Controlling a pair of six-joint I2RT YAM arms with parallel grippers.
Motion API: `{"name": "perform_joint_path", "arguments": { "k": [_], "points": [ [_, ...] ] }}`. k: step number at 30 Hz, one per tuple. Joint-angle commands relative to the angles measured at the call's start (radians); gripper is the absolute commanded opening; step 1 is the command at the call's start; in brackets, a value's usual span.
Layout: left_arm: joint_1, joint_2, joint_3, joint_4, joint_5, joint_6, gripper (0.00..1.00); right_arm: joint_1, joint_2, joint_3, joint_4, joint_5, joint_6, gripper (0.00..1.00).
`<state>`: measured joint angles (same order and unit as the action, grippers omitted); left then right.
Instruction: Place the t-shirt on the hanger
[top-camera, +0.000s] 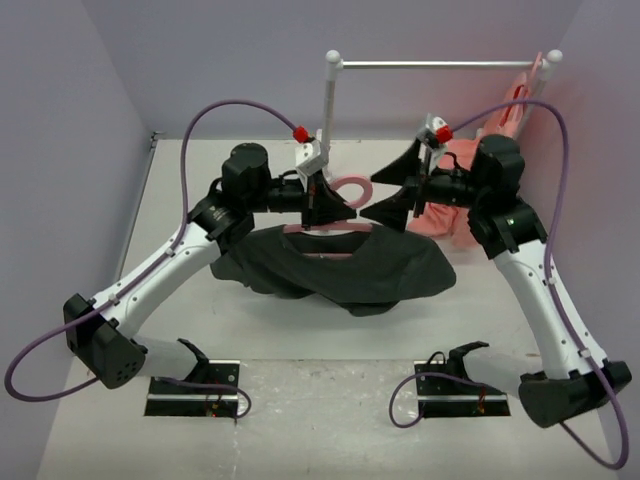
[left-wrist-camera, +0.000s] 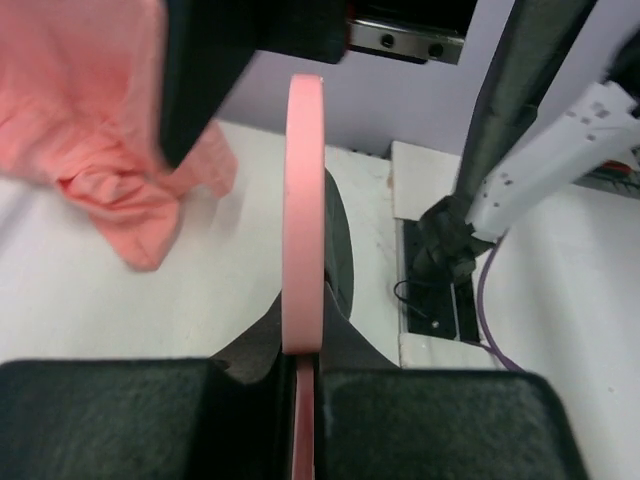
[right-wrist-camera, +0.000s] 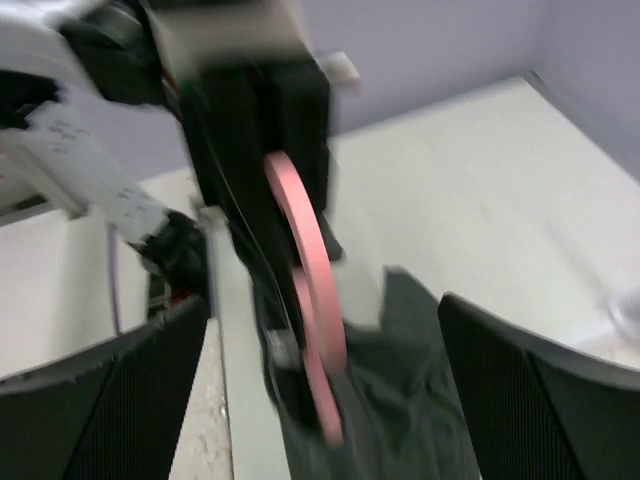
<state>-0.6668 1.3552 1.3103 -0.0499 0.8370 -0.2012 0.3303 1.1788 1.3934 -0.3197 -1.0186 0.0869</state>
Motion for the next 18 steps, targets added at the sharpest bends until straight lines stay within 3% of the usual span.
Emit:
{"name": "perform_joint_path", "arguments": {
  "k": [1, 3, 7, 13, 15, 18],
  "points": [
    [0.128, -0.093, 0.087, -0.132, -0.107, 0.035, 0.0, -0.187, -0.207, -0.277, 0.177, 0.31, 0.209, 0.99],
    [0.15, -0.116, 0.116, -0.181, -0.088, 0.06, 0.0, -0.208, -0.298, -0.418, 0.195, 0.399, 0.17, 0.99],
    [0.151, -0.161, 0.176, -0.245, -0.092, 0.09, 0.0, -0.214, -0.358, -0.495, 0.186, 0.399, 0.096, 0.98],
    [0.151, -0.18, 0.268, -0.278, -0.048, 0.038, 0.0, -0.215, -0.347, -0.578, 0.304, 0.286, 0.12, 0.78],
    [0.151, -0.191, 0.279, -0.278, -0.047, 0.029, 0.0, -0.214, -0.321, -0.569, 0.356, 0.194, 0.137, 0.57],
    [0.15, -0.194, 0.296, -0.281, -0.037, 0.022, 0.0, -0.214, -0.289, -0.532, 0.333, 0.193, 0.142, 0.29]
  ]
}}
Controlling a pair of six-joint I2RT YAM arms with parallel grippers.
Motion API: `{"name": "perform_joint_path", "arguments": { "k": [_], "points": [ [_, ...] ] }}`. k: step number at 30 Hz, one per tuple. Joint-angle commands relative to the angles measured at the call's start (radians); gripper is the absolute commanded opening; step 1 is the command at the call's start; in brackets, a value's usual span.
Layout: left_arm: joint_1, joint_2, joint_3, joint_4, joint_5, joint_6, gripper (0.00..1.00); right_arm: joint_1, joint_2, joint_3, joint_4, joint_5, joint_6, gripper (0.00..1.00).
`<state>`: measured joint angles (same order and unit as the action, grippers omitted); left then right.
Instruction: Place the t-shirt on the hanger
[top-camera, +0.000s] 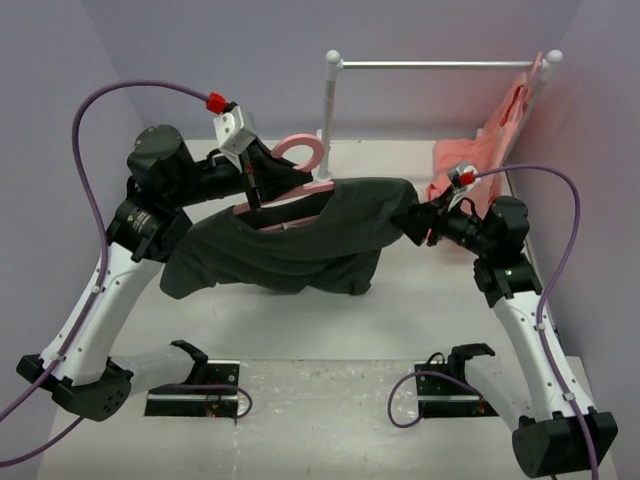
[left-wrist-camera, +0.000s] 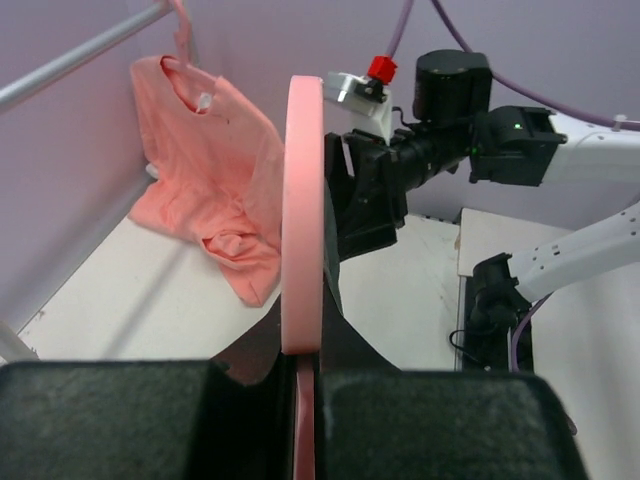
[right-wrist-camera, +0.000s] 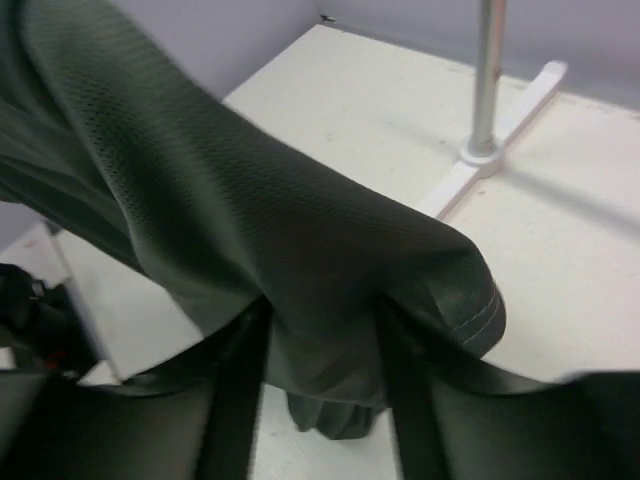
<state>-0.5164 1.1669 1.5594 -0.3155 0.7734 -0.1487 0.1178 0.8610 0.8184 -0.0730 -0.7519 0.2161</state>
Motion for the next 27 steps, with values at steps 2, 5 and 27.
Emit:
{"name": "perform_joint_path", "arguments": {
  "k": [2, 5, 27],
  "points": [
    [-0.001, -0.003, 0.069, -0.04, 0.028, -0.016, 0.0, -0.003, 0.036, 0.079, 0.043, 0.038, 0.008, 0.1],
    [-0.001, 0.009, 0.102, -0.096, 0.015, 0.016, 0.0, -0.025, 0.028, 0.107, -0.007, 0.209, 0.025, 0.0],
    [0.013, 0.247, -0.005, 0.216, 0.53, -0.028, 0.0, 0.211, 0.066, 0.498, -0.62, -0.192, -0.505, 0.99]
  ]
}}
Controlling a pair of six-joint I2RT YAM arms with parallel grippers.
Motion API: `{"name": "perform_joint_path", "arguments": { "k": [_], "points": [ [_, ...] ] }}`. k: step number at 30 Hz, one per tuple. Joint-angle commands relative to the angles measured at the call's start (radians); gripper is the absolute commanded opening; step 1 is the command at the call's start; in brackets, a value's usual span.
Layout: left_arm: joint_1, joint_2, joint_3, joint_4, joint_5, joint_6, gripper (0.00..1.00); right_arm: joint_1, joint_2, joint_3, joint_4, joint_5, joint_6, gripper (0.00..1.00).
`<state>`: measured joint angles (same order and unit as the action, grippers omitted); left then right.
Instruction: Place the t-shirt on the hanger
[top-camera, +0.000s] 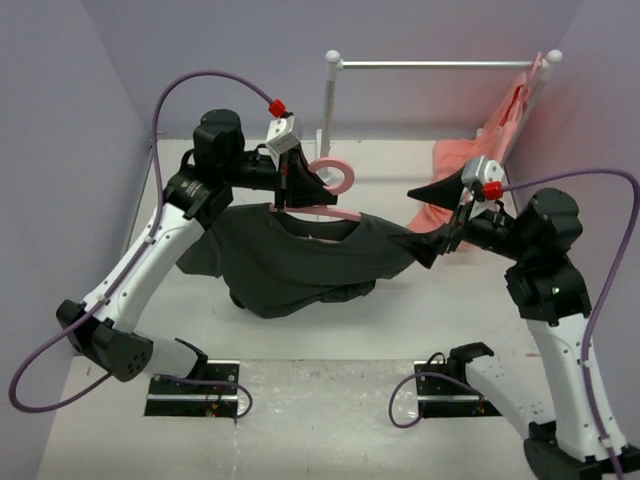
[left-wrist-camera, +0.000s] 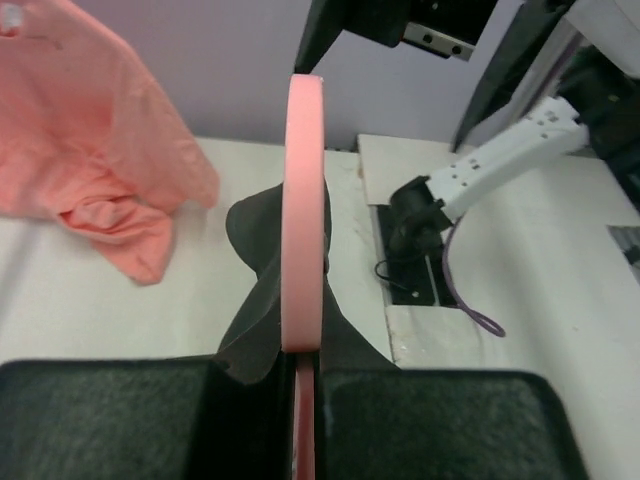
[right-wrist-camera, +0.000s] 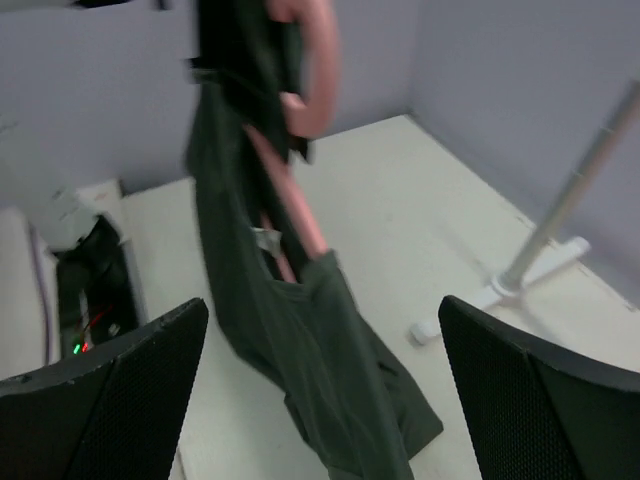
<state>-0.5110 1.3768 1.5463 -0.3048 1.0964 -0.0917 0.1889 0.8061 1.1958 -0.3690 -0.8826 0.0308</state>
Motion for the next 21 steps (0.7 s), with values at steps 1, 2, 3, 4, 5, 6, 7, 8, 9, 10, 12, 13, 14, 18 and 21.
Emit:
{"name": "perform_joint_path", "arguments": {
  "k": [1, 2, 3, 4, 5, 6, 7, 8, 9, 10, 12, 13, 14, 18, 21],
  "points": [
    [0.009, 0.073, 0.023, 0.217, 0.232, -0.114, 0.0, 0.186, 0.173, 0.173, -0.38, 0.0, -0.351, 0.97],
    [0.009, 0.095, 0.042, 0.246, 0.265, -0.156, 0.0, 0.207, 0.199, 0.199, -0.443, 0.045, -0.37, 0.92],
    [0.009, 0.116, 0.051, 0.274, 0.295, -0.194, 0.0, 0.227, 0.214, 0.212, -0.446, 0.109, -0.364, 0.86],
    [0.009, 0.129, 0.053, 0.303, 0.308, -0.216, 0.0, 0.245, 0.222, 0.218, -0.437, 0.136, -0.36, 0.82],
    [0.009, 0.135, 0.052, 0.333, 0.31, -0.228, 0.0, 0.259, 0.225, 0.221, -0.431, 0.136, -0.362, 0.79],
    [0.011, 0.136, 0.052, 0.345, 0.311, -0.232, 0.0, 0.276, 0.234, 0.232, -0.437, 0.136, -0.365, 0.77],
    [0.012, 0.136, 0.052, 0.346, 0.314, -0.231, 0.0, 0.29, 0.244, 0.244, -0.447, 0.143, -0.368, 0.76],
    [0.012, 0.136, 0.052, 0.345, 0.319, -0.23, 0.0, 0.294, 0.253, 0.249, -0.457, 0.165, -0.368, 0.73],
    [0.014, 0.133, 0.051, 0.344, 0.329, -0.228, 0.0, 0.296, 0.269, 0.256, -0.471, 0.196, -0.366, 0.72],
    [0.019, 0.127, 0.049, 0.342, 0.341, -0.224, 0.0, 0.3, 0.292, 0.275, -0.496, 0.238, -0.361, 0.7],
    [0.023, 0.116, 0.042, 0.342, 0.345, -0.215, 0.0, 0.305, 0.309, 0.299, -0.524, 0.231, -0.362, 0.65],
    [0.027, 0.114, 0.039, 0.342, 0.35, -0.213, 0.0, 0.305, 0.316, 0.305, -0.535, 0.212, -0.367, 0.57],
    [0.031, 0.111, 0.036, 0.342, 0.354, -0.21, 0.0, 0.304, 0.324, 0.311, -0.546, 0.192, -0.372, 0.5],
    [0.058, 0.11, 0.035, 0.342, 0.371, -0.209, 0.0, 0.305, 0.332, 0.323, -0.585, 0.14, -0.388, 0.0],
    [0.079, 0.112, 0.039, 0.364, 0.373, -0.241, 0.0, 0.304, 0.31, 0.308, -0.551, 0.134, -0.372, 0.0]
  ]
}}
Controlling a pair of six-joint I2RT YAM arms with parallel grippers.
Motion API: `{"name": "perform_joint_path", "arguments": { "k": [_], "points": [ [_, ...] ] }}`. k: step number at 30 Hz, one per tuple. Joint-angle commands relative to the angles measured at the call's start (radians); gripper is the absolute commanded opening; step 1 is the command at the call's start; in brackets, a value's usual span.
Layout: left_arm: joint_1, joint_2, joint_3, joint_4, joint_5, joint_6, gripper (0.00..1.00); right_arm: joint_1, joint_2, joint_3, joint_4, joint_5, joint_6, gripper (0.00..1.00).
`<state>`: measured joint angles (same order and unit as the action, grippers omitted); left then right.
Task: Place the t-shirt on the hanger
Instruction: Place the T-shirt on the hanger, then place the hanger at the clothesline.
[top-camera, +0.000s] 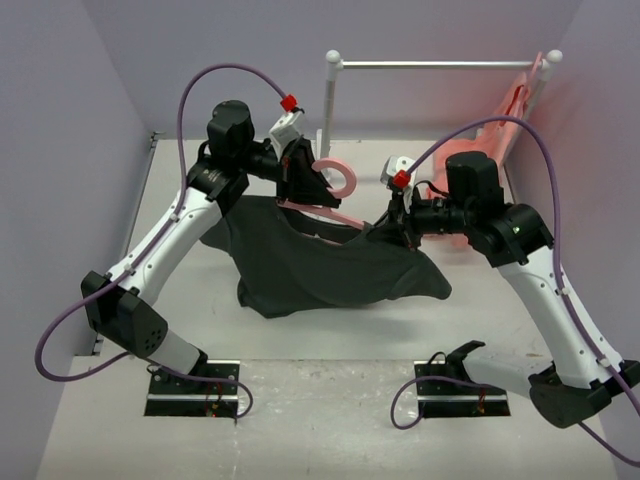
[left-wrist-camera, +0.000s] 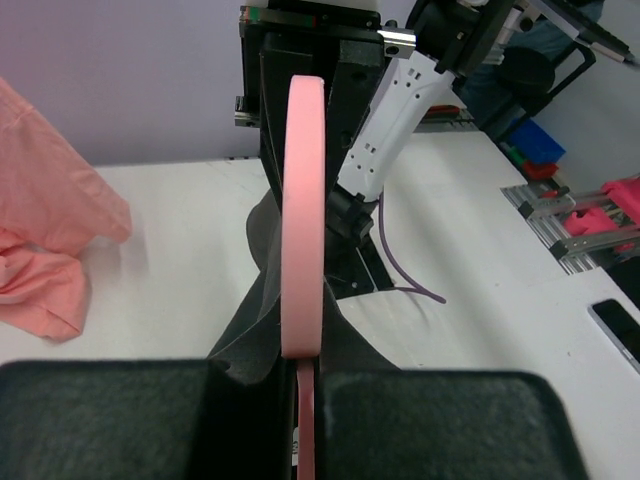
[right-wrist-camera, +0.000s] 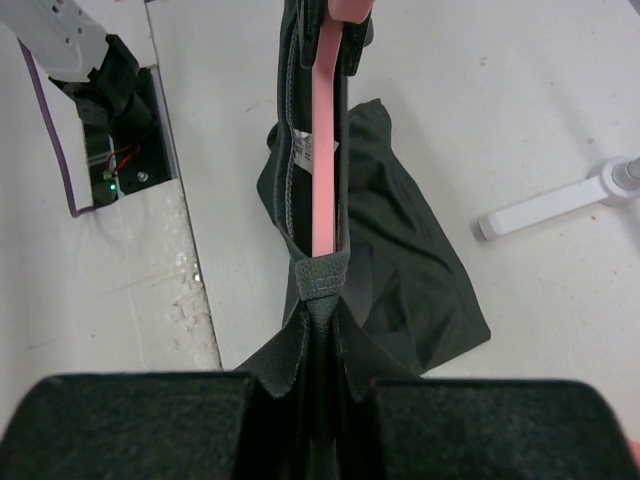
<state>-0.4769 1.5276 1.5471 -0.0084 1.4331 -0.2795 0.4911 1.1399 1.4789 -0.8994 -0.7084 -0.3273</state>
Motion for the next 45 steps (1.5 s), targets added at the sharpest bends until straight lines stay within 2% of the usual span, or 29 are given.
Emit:
{"name": "perform_joint_path", "arguments": {
  "k": [1, 9, 10, 11, 13, 14, 17, 20, 22, 25, 28, 32, 36, 42, 45],
  "points": [
    [0.046, -0.042, 0.039, 0.079, 0.034, -0.064, 0.0, 0.003, -0.025, 0.02, -0.007, -0.039, -0.009, 0.0],
    [0.045, -0.075, 0.039, 0.129, -0.024, -0.119, 0.01, 0.003, -0.001, -0.003, 0.006, -0.039, 0.02, 0.0],
    [0.046, -0.076, 0.038, 0.129, -0.037, -0.122, 0.07, 0.003, -0.005, -0.01, 0.027, -0.035, 0.036, 0.0],
    [0.045, -0.077, 0.036, 0.13, -0.06, -0.127, 0.23, 0.003, -0.018, -0.027, 0.076, -0.019, 0.073, 0.0],
    [0.051, -0.091, 0.029, 0.097, -0.201, -0.131, 0.89, 0.003, -0.049, -0.077, 0.203, 0.025, 0.133, 0.0],
    [0.056, -0.099, 0.035, 0.064, -0.281, -0.116, 1.0, 0.003, -0.08, -0.098, 0.242, 0.048, 0.198, 0.0],
    [0.067, -0.134, 0.05, -0.037, -0.555, -0.109, 1.0, 0.001, -0.112, -0.141, 0.316, 0.157, 0.256, 0.0],
    [0.069, -0.153, 0.114, -0.22, -0.932, -0.087, 1.0, 0.0, -0.123, -0.152, 0.321, 0.274, 0.268, 0.0],
    [0.07, -0.192, 0.12, -0.302, -1.242, -0.089, 1.0, -0.003, -0.143, -0.168, 0.321, 0.342, 0.27, 0.0],
    [0.072, -0.292, 0.062, -0.322, -1.593, -0.12, 1.0, -0.02, -0.177, -0.184, 0.323, 0.448, 0.287, 0.0],
    [0.072, -0.417, -0.063, -0.274, -1.807, -0.114, 1.0, -0.066, -0.227, -0.184, 0.319, 0.555, 0.317, 0.0],
    [0.072, -0.572, -0.159, -0.287, -1.822, -0.061, 1.0, -0.159, -0.297, -0.119, 0.29, 0.642, 0.349, 0.0],
    [0.07, -0.723, -0.284, -0.331, -1.785, -0.039, 1.0, -0.177, -0.251, -0.037, 0.228, 0.737, 0.356, 0.0],
    [0.07, -0.826, -0.484, -0.408, -1.729, -0.015, 1.0, -0.208, -0.046, -0.041, 0.26, 0.814, 0.368, 0.0],
    [0.07, -0.93, -0.632, -0.401, -1.68, 0.025, 1.0, -0.257, 0.09, -0.031, 0.372, 0.956, 0.39, 0.0]
  ]
}}
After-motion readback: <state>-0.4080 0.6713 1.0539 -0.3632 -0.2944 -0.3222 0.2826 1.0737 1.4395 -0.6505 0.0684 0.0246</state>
